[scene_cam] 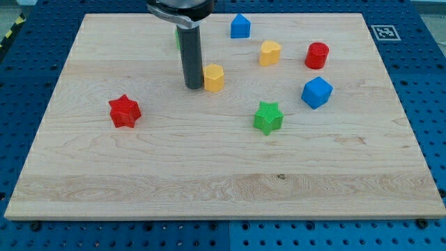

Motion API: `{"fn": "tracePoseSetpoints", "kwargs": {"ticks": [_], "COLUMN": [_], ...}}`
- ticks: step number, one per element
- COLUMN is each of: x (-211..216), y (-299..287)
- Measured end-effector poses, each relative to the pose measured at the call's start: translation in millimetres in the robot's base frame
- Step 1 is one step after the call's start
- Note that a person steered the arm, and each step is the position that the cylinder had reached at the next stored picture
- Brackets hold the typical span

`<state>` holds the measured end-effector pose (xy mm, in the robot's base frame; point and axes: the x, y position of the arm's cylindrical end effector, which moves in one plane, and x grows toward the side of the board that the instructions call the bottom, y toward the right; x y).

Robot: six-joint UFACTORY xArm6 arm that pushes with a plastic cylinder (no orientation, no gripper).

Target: Point your arm at green star

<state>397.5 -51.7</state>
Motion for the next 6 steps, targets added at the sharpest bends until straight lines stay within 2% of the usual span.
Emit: {"fn": "tracePoseSetpoints", "kwargs": {"ticks": [2,3,4,5,6], "x": [64,69,112,116,116], "y": [64,65,71,72,106]}}
